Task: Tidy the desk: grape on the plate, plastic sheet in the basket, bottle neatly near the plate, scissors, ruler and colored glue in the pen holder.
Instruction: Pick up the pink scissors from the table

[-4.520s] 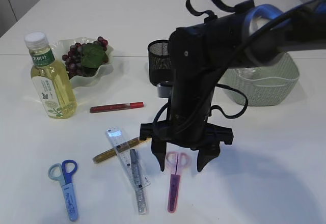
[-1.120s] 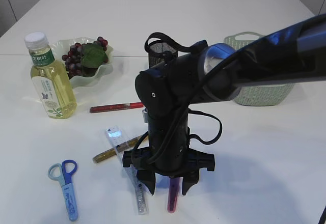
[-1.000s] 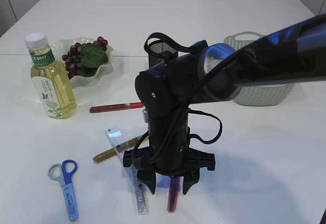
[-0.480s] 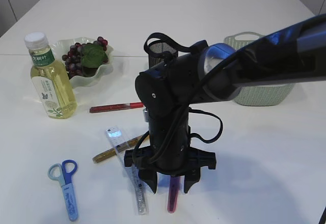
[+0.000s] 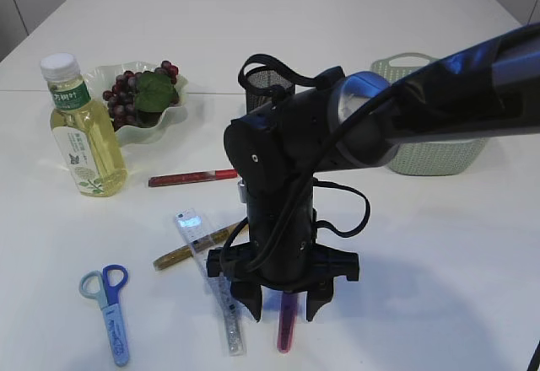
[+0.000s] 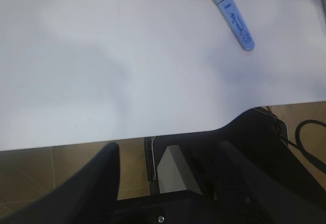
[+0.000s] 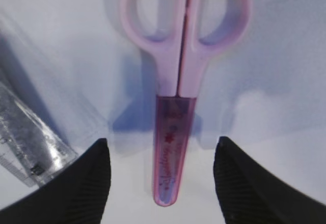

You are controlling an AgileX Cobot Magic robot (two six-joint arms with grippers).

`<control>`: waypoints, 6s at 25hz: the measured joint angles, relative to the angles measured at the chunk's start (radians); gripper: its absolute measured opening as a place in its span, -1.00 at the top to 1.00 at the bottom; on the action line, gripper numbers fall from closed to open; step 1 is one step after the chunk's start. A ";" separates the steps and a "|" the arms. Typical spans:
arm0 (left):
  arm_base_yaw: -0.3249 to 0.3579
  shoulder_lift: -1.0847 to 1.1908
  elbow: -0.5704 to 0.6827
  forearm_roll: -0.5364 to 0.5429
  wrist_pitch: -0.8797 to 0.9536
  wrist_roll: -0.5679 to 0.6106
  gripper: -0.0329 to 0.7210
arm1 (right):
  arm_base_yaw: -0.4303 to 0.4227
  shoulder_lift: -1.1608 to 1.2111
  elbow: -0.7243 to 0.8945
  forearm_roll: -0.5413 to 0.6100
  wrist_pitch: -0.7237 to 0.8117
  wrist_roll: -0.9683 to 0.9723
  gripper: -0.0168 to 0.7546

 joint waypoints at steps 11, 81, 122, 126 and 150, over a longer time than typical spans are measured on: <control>0.000 0.000 0.000 0.000 0.000 0.000 -0.23 | -0.004 0.000 0.000 -0.032 0.027 0.022 -0.33; 0.000 0.000 0.000 0.002 0.000 0.000 -0.23 | -0.033 0.000 0.000 -0.036 -0.025 -0.012 -0.22; 0.000 0.000 0.000 0.002 0.000 0.000 -0.23 | -0.033 0.020 0.000 -0.033 -0.044 -0.014 0.30; 0.000 0.000 0.000 0.002 0.000 0.000 -0.23 | -0.033 0.020 0.000 -0.043 -0.044 -0.014 0.36; 0.000 0.000 0.000 0.002 0.000 0.000 -0.23 | -0.033 0.020 -0.002 -0.076 -0.045 -0.162 0.49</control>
